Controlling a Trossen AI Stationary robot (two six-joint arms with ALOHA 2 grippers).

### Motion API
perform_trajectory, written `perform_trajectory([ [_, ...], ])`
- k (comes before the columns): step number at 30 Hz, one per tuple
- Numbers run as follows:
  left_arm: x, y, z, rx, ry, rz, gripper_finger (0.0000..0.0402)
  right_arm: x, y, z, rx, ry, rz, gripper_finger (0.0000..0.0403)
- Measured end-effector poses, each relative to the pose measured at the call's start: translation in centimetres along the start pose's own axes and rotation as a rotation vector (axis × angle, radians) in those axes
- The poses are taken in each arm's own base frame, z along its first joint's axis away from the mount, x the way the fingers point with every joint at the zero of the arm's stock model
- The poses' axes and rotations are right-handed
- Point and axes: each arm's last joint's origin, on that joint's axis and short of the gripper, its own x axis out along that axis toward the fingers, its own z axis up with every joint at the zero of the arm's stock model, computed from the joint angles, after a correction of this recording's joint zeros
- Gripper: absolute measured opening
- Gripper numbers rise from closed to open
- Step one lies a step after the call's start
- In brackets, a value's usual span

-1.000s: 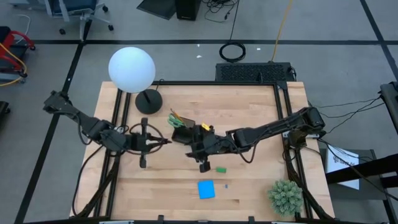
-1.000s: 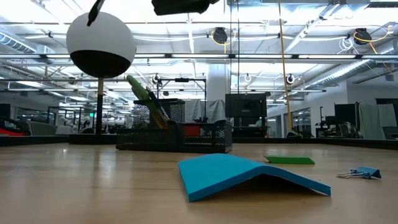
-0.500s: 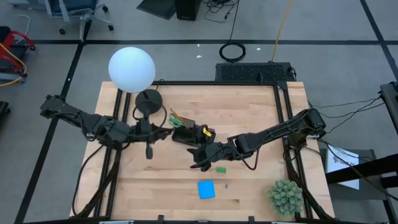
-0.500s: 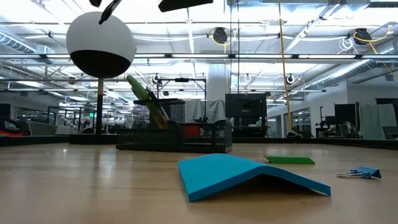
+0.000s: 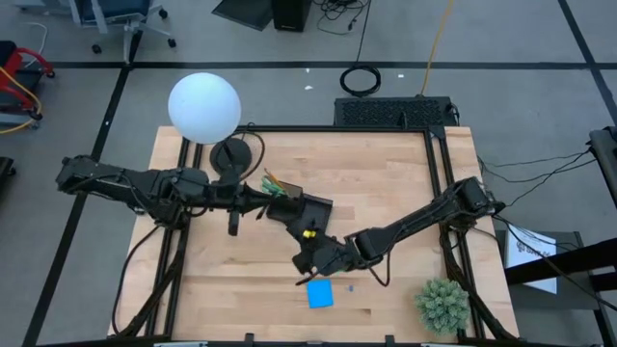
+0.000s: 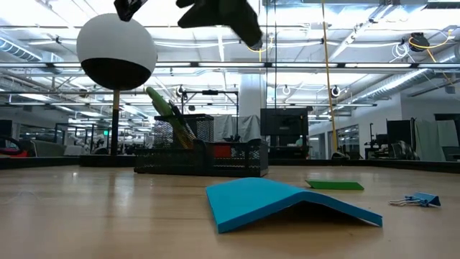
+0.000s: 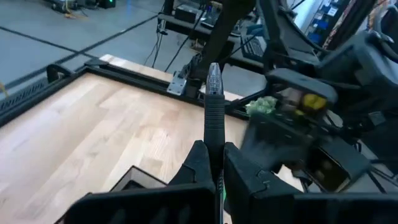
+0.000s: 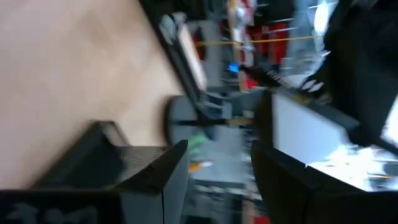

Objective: Pick and place office supplies into organizer
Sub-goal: Put the black pen into the black desk organizer

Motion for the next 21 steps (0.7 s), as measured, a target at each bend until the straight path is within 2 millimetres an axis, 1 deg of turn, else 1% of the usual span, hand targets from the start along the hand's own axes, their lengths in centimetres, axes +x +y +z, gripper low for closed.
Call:
perform_trajectory([
  [4,0.1,0.4,0.1,-0.027,0.012,-0.008,0.0000,0.5,1.2,0.9,-0.144,0.073,-0.091,0.0164],
  [8,0.9,0.7,-0.3,-0.040,0.047,-0.011,0.0000,1.3,2.3,1.6,-0.249,0.091,-0.141,0.0164],
  [11,2.1,0.9,-0.7,-0.060,0.084,-0.044,0.0000,1.9,3.0,2.0,-0.311,0.101,-0.183,0.0164],
  [13,2.9,1.1,-1.3,-0.073,0.132,-0.051,0.0000,2.2,3.6,2.2,-0.368,0.132,-0.211,0.0164],
  [16,4.0,1.4,-1.6,-0.095,0.151,-0.074,0.0000,2.5,4.1,2.3,-0.439,0.191,-0.246,0.0164],
  [21,5.5,1.6,-1.8,-0.128,0.156,-0.135,0.0000,2.6,4.3,2.4,-0.468,0.206,-0.265,0.0164],
])
